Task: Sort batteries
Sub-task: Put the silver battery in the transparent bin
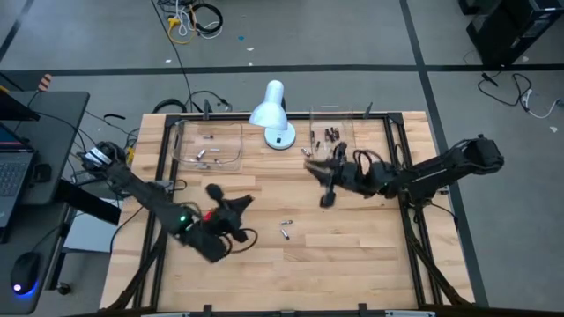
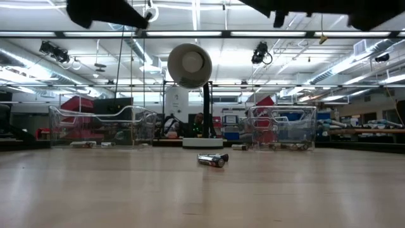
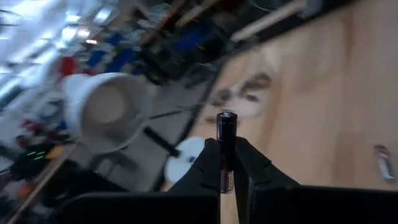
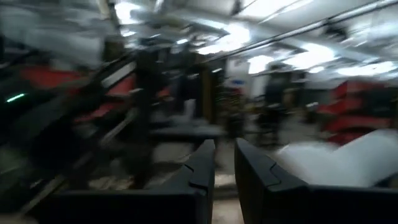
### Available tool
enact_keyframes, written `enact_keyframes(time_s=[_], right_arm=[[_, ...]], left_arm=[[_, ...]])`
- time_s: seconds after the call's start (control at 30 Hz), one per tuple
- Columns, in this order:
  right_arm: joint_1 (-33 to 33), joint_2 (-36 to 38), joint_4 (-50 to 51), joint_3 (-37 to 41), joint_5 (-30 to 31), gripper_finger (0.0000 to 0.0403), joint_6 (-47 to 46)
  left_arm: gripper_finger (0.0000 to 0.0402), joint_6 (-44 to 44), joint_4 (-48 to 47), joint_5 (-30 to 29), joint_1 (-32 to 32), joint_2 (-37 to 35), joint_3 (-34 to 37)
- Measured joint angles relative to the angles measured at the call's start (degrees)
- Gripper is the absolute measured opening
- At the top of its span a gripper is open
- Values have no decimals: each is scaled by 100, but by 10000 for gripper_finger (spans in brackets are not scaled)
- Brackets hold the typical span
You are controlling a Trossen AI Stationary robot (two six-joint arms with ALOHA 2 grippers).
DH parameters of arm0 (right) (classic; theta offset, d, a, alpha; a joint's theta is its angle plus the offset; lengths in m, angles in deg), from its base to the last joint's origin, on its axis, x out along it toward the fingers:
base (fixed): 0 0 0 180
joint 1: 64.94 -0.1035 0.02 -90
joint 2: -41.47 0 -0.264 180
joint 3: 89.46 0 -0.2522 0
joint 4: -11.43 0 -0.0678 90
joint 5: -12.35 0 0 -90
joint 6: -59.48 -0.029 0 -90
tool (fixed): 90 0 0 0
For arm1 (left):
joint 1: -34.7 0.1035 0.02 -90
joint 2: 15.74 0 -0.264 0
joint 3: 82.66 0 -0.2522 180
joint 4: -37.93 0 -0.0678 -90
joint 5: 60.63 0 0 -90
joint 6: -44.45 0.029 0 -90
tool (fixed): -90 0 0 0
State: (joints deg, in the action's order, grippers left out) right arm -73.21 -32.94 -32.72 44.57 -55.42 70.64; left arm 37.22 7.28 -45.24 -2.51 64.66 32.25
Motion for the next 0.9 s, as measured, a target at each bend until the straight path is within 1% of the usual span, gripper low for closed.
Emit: enact_keyframes(time_s=[0.07,0.1,0.17,0.2,0.3,0.37,0.43,0.5,0.53,0.57,0.63,0.7,0.8,0.9], right_arm=[[149,30,206,-333,134,48,238],[226,78,470,-494,151,48,349],[369,189,1157,-851,38,48,517],[422,236,1512,-1002,-65,48,546],[482,265,2252,-1265,-638,48,522],[390,252,2501,-1259,-1164,48,357],[223,254,2494,-1155,-1731,48,219],[-32,247,2374,-1018,-2052,48,232],[-172,220,2314,-966,-2036,48,245],[-320,181,2255,-923,-1893,48,275],[-576,119,2191,-854,-1431,48,476],[-784,1,2060,-824,-843,48,685],[-953,-317,1808,-807,-282,49,933],[-986,-770,1114,-807,-18,56,1175]], left_arm=[[5,594,454,670,286,0,0],[5,879,682,1011,419,0,0],[5,1410,1111,1567,679,0,0],[5,1667,1335,1750,795,0,2],[5,2357,1951,2329,1124,0,2],[5,2748,2388,2880,1332,0,29],[5,3045,2955,3361,1544,-2,176],[5,3281,3650,3674,1734,-2,407],[5,3370,3998,3800,1823,-2,536],[5,3413,4355,3975,1907,-2,654],[5,3448,4908,4312,2036,-2,882],[5,3465,5425,4565,2077,-2,1102],[5,3527,6037,4641,2077,-4,1314],[5,3535,6195,4644,2075,6,1381]])
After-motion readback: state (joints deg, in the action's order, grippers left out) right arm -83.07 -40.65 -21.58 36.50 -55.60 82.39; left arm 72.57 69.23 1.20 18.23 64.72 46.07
